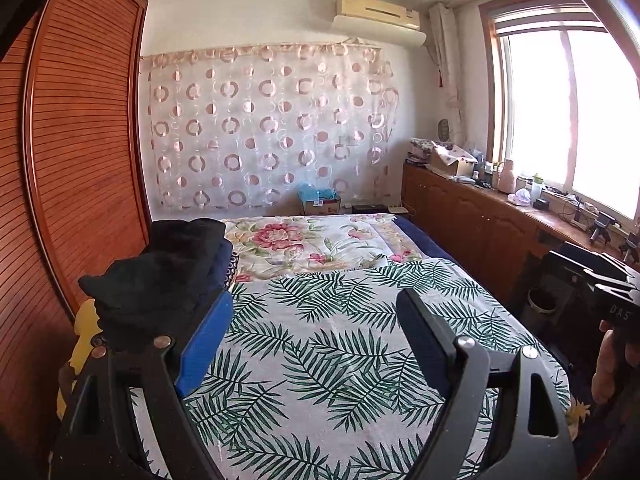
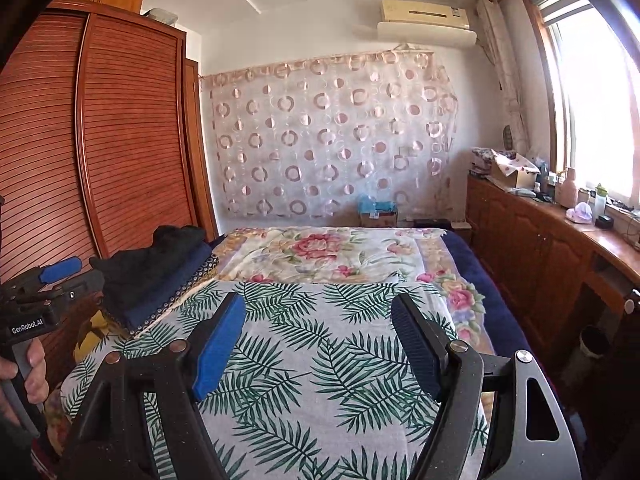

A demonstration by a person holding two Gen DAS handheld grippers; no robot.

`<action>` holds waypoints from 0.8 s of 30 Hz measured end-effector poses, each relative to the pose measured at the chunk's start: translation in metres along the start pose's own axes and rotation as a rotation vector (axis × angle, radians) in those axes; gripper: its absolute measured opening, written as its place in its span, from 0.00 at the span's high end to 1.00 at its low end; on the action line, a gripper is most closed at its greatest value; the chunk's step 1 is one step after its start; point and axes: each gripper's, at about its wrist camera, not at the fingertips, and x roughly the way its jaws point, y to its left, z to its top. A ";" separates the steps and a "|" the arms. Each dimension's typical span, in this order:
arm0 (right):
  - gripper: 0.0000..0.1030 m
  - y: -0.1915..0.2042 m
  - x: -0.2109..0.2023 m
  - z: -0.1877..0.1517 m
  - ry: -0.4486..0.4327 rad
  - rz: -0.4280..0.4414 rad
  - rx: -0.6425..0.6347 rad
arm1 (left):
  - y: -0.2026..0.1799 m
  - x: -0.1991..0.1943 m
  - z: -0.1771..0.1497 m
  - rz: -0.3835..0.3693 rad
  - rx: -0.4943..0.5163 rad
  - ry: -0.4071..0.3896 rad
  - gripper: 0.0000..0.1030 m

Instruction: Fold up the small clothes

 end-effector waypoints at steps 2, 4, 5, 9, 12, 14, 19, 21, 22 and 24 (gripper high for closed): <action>0.25 -0.003 -0.001 0.000 0.001 0.000 0.002 | 0.000 0.000 -0.001 0.001 -0.005 0.002 0.18; 0.25 -0.005 -0.001 0.000 0.001 0.001 0.001 | 0.001 0.000 -0.001 0.002 -0.008 0.005 0.18; 0.25 -0.006 -0.002 0.000 0.001 0.000 0.001 | 0.001 0.000 -0.001 0.004 -0.009 0.006 0.18; 0.25 -0.013 0.002 0.004 0.004 0.001 0.005 | 0.001 -0.001 -0.001 0.005 -0.009 0.006 0.18; 0.25 -0.017 0.003 0.007 0.004 0.001 0.007 | 0.001 -0.001 -0.001 0.006 -0.010 0.006 0.18; 0.25 -0.019 0.003 0.006 0.003 0.004 0.006 | 0.001 -0.001 -0.001 0.007 -0.010 0.006 0.18; 0.25 -0.022 0.003 0.006 0.004 0.004 0.000 | 0.002 -0.001 -0.001 0.006 -0.009 0.007 0.18; 0.25 -0.025 0.004 0.007 0.006 0.006 0.001 | 0.002 -0.001 -0.001 0.009 -0.011 0.007 0.18; 0.25 -0.026 0.004 0.007 0.007 0.007 0.000 | 0.003 -0.001 -0.001 0.010 -0.013 0.008 0.18; 0.25 -0.027 0.004 0.007 0.006 0.006 0.001 | 0.004 -0.001 -0.001 0.012 -0.015 0.008 0.18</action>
